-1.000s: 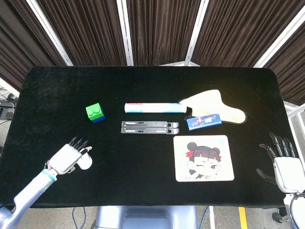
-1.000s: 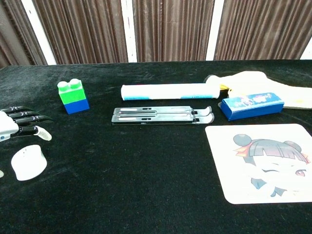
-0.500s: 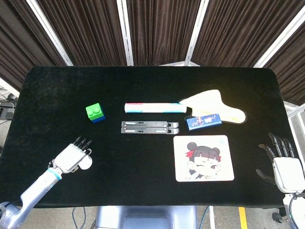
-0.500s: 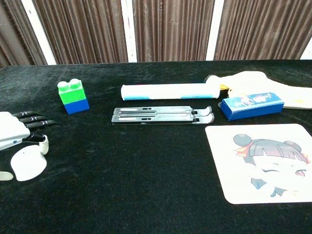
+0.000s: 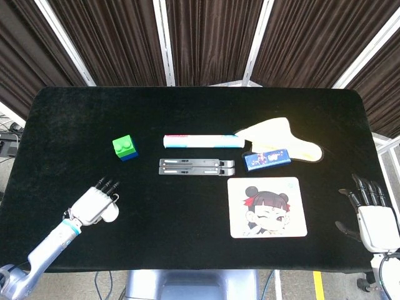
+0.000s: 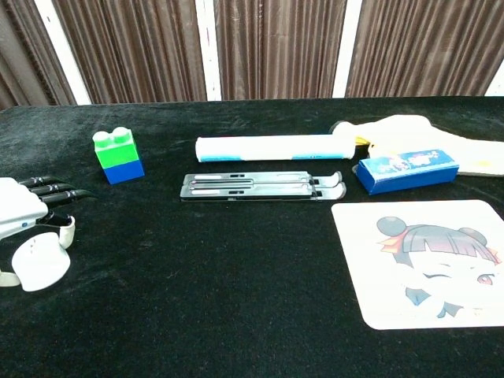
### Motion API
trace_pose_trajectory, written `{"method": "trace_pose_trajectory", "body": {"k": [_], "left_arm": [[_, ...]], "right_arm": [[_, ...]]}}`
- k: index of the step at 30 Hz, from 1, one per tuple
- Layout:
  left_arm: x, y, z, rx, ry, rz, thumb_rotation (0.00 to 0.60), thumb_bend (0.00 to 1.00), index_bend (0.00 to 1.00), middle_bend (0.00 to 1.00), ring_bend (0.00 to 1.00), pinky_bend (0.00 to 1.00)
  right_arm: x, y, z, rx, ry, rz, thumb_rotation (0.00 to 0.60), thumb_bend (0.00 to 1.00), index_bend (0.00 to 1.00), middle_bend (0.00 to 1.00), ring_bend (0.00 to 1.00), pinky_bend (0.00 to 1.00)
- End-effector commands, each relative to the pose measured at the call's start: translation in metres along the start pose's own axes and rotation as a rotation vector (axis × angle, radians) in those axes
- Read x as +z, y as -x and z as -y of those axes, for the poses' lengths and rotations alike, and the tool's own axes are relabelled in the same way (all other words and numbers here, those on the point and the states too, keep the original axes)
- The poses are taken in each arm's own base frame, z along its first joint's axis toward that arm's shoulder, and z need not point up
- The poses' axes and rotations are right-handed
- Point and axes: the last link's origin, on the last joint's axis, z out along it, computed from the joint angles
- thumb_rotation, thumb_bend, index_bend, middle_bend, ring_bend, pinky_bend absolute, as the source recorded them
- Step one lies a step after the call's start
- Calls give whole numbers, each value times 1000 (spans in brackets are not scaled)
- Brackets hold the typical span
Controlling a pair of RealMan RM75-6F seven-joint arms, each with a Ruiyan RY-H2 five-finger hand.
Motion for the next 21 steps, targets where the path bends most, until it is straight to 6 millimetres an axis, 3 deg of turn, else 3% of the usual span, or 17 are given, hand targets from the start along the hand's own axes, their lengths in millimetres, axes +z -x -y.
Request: {"method": "trace_pose_trajectory", "body": {"k": [1,11,21], "left_arm": [[1,-7,0,2,-9,-20,600,246,521,0,0,0],[21,-36,-13,-8,12,-70,600,247,520,0,0,0],[64,-71,-33,53,100,-142,600,247,521,0,0,0]], "right_arm": [[0,0,0,-1,2,-1,600,133,247,0,0,0],[2,0,-2,1,12,-1,600,133,247,0,0,0],[6,-2,-9,3,43,-4,600,134,247,0,0,0]]}}
